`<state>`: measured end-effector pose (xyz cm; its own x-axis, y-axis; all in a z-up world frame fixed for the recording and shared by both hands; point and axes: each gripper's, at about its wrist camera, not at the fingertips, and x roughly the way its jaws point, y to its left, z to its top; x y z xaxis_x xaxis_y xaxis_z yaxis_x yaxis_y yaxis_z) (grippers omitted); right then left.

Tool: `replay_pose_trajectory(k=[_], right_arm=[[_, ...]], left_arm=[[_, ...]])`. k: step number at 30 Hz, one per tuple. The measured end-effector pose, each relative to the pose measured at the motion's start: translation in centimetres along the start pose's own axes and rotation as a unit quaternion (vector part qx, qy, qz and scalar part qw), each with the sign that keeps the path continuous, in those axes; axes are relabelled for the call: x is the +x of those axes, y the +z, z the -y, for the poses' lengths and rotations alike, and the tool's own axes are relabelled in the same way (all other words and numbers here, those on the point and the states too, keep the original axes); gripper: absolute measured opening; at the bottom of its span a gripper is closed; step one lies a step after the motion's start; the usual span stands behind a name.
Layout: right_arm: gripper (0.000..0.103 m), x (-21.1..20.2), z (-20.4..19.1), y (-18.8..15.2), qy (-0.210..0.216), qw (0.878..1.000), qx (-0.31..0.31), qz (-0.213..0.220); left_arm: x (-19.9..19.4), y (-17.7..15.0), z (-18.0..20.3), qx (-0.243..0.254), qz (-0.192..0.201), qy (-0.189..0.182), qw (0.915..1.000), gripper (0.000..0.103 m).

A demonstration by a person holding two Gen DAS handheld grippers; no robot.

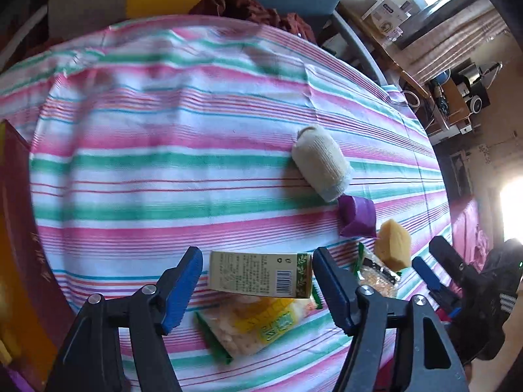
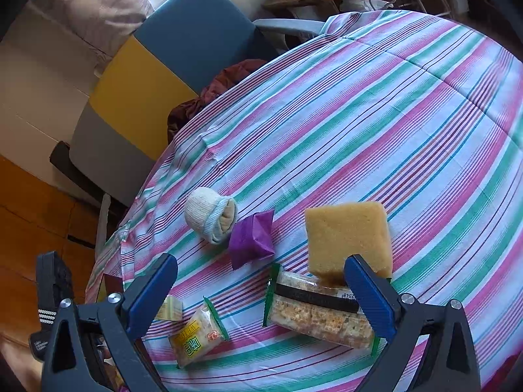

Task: Organize objects
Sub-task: 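Grasp the green-and-white tea box with the left gripper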

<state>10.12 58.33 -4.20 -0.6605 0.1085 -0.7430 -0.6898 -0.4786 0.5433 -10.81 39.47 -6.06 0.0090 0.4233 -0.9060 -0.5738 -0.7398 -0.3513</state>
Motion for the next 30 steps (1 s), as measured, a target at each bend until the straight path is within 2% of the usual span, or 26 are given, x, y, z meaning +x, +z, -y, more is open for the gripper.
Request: replay_pose_trajectory(k=[2,4,6,8,11,12,14,16,18,20,23,26,27,29,30], right_arm=[[0.103,0.1,-0.2,0.0,-0.001,1.0,-0.003,-0.001],[0.103,0.1,-0.2,-0.2,0.001,1.0,-0.003,-0.004],[0.103,0.1,-0.3,-0.1,0.001,1.0,-0.004,-0.002],[0.103,0.1,-0.2,-0.1,0.001,1.0,-0.003,-0.003],[0.103,0.2,-0.2,-0.1,-0.001,1.0,-0.002,-0.004],[0.103,0.2,-0.3,-0.2,0.0,1.0,-0.004,-0.005],[0.103,0.2,-0.4,-0.2,0.0,1.0,-0.007,-0.006],[0.103,0.2,-0.4,-0.3,-0.002,1.0,-0.009,-0.007],[0.103,0.3,-0.3,-0.2,-0.002,1.0,-0.007,-0.009],[0.103,0.4,-0.2,-0.2,-0.002,1.0,-0.005,-0.01],[0.103,0.5,-0.3,-0.2,0.0,1.0,-0.007,-0.012],[0.103,0.7,-0.4,-0.2,0.001,1.0,-0.011,-0.015],[0.103,0.8,-0.4,-0.2,0.0,1.0,-0.012,-0.016],[0.103,0.9,-0.5,-0.3,0.0,1.0,-0.013,-0.018],[0.103,1.0,-0.5,-0.3,-0.001,1.0,-0.014,-0.018]], left_arm=[[-1.4,-0.6,-0.1,0.021,0.026,-0.001,0.9994,0.074],[-2.8,-1.3,1.0,0.109,0.052,0.019,0.9925,0.074],[-2.9,-2.2,2.8,0.217,0.067,0.055,0.9723,0.074],[-2.8,-3.2,3.8,0.29,0.075,0.071,0.9514,0.074],[-2.1,-4.3,5.0,0.366,0.071,0.091,0.9234,0.074],[-1.7,-4.3,5.2,0.379,0.068,0.096,0.9179,0.074],[-1.0,-3.8,5.2,0.385,0.061,0.098,0.9158,0.073],[0.0,-2.9,5.0,0.38,0.048,0.097,0.9184,0.069],[0.9,-2.2,5.2,0.383,0.044,0.098,0.9175,0.068],[1.7,-1.9,5.7,0.401,0.041,0.105,0.9091,0.068],[3.3,-1.7,6.7,0.443,0.032,0.13,0.8866,0.068],[5.1,-0.8,7.4,0.454,0.021,0.14,0.8795,0.066],[5.5,-0.7,7.4,0.455,0.018,0.14,0.8793,0.064],[6.8,-0.2,7.3,0.447,0.008,0.139,0.8834,0.045],[7.1,0.0,7.2,0.441,0.008,0.139,0.8867,0.039]])
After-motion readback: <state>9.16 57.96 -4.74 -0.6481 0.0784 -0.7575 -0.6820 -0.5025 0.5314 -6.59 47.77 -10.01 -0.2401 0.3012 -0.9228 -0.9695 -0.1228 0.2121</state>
